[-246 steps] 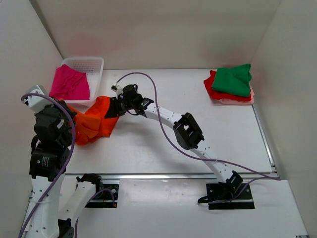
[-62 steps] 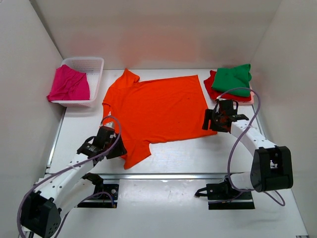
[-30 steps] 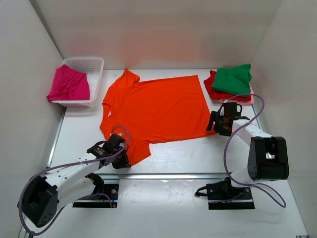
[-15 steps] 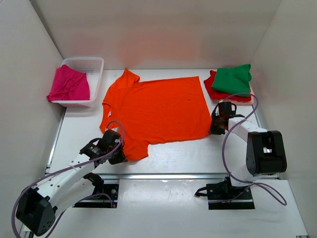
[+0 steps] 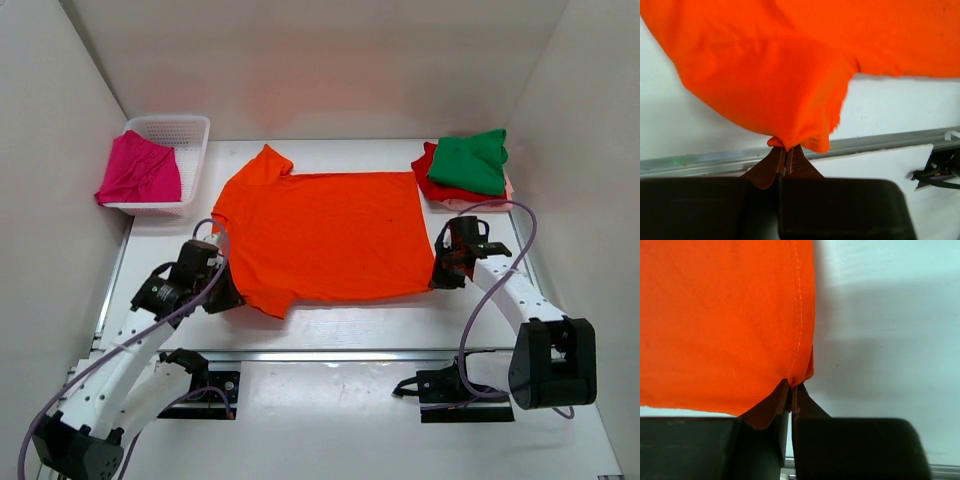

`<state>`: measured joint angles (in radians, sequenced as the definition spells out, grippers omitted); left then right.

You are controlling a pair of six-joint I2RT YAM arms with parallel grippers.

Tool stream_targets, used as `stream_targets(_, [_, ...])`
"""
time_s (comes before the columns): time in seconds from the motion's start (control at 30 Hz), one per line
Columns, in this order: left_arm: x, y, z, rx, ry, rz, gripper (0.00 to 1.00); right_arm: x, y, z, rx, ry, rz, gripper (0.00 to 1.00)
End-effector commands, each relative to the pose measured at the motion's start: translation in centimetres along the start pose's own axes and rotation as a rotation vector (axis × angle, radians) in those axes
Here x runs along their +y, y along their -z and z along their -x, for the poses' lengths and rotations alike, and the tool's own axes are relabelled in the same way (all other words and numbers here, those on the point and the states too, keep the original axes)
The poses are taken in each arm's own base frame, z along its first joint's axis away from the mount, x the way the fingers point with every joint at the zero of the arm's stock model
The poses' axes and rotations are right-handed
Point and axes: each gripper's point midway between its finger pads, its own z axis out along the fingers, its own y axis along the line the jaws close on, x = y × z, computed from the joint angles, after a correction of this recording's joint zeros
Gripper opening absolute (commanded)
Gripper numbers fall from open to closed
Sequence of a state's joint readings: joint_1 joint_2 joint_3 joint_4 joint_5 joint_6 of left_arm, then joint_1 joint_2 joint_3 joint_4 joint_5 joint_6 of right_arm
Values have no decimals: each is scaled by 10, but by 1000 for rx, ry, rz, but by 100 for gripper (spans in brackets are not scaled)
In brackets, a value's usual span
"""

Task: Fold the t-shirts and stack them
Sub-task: Fold the flattened tshirt in 1/3 of the way

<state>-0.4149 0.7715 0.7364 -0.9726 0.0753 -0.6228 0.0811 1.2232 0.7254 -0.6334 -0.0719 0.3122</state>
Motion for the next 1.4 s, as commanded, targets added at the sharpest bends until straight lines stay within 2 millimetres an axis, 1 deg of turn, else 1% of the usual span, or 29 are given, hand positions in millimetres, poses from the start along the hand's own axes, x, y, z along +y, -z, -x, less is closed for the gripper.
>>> stream_targets(0.0, [-8, -3, 22, -6, -68, -9, 0, -8, 2, -4, 36, 15, 0, 0])
stream_targets(0.03, [-13, -5, 38, -26, -84, 3, 0, -9, -3, -1, 52, 10, 6, 0])
stream_targets(0.1, [-17, -10, 59, -51, -88, 8, 0, -9, -6, 4, 60, 14, 3, 0])
stream_targets(0.13, [-15, -13, 71, -75, -81, 9, 0, -6, -4, 15, 43, 14, 9, 0])
stream_targets(0.17, [-14, -15, 87, -99, -66, 16, 0, -6, -8, 16, 63, 21, 10, 0])
stream_targets(0.2, [-15, -16, 94, -104, -62, 8, 0, -4, -8, 25, 55, 26, 11, 0])
stream_targets(0.27, [-19, -24, 121, -146, -70, 8, 0, -4, -13, 37, 67, 32, 6, 0])
stream_targets(0.3, [-25, -23, 131, -161, -90, -1, 0, -2, -16, 45, 65, 31, 2, 0])
stream_targets(0.33, [-24, -31, 134, -141, -87, 5, 0, 0, -15, 55, 58, 37, 14, 0])
stream_targets(0.4, [-29, -41, 154, -150, -104, 10, 0, 2, -21, 68, 61, 36, 10, 0])
stream_targets(0.43, [-33, -44, 159, -152, -111, -4, 0, 4, -19, 78, 48, 33, 13, 0])
stream_targets(0.47, [-32, -50, 164, -145, -120, 6, 0, 3, -26, 78, 70, 31, 7, 0])
stream_targets(0.5, [-36, -55, 172, -147, -135, -2, 0, 7, -28, 87, 63, 46, 9, 1])
stream_targets(0.53, [-35, -61, 180, -151, -131, 0, 0, 7, -31, 88, 80, 43, 1, 0])
stream_targets(0.57, [-36, -63, 185, -158, -132, 0, 0, 9, -31, 98, 59, 48, 11, 0])
stream_targets(0.6, [-34, -68, 191, -158, -123, 5, 0, 10, -36, 99, 72, 50, 7, 0])
stream_targets(0.67, [-32, -78, 192, -136, -133, 8, 0, 15, -38, 112, 52, 58, 11, 1])
stream_targets(0.7, [-30, -83, 198, -143, -131, 16, 0, 14, -44, 108, 76, 55, 5, 0])
stream_targets(0.73, [-29, -87, 200, -139, -123, 19, 0, 15, -44, 114, 70, 66, -1, 0])
stream_targets(0.77, [-26, -88, 202, -141, -120, 23, 0, 17, -46, 120, 61, 66, 5, 0])
stream_targets(0.83, [-21, -93, 210, -155, -110, 36, 0, 15, -53, 122, 79, 69, -7, 0])
stream_targets(0.97, [-11, -100, 214, -158, -82, 45, 0, 21, -60, 137, 74, 70, 8, 0])
stream_targets(1.0, [-13, -100, 215, -164, -86, 42, 0, 20, -62, 141, 69, 68, 7, 0])
stream_targets(1.13, [-6, -102, 213, -173, -71, 42, 0, 21, -68, 147, 71, 66, 8, 1])
stream_targets(1.17, [-9, -102, 215, -183, -73, 36, 0, 21, -69, 147, 73, 59, 8, 2])
stream_targets(1.2, [-5, -103, 212, -178, -67, 41, 0, 20, -69, 149, 65, 63, 5, 2])
stream_targets(1.23, [-4, -104, 215, -187, -67, 38, 0, 21, -70, 149, 64, 58, 11, 4])
stream_targets(1.3, [-2, -105, 216, -189, -66, 47, 0, 19, -74, 147, 69, 53, 13, 4])
stream_targets(1.37, [2, -107, 219, -195, -57, 54, 0, 19, -75, 148, 61, 45, 21, 7])
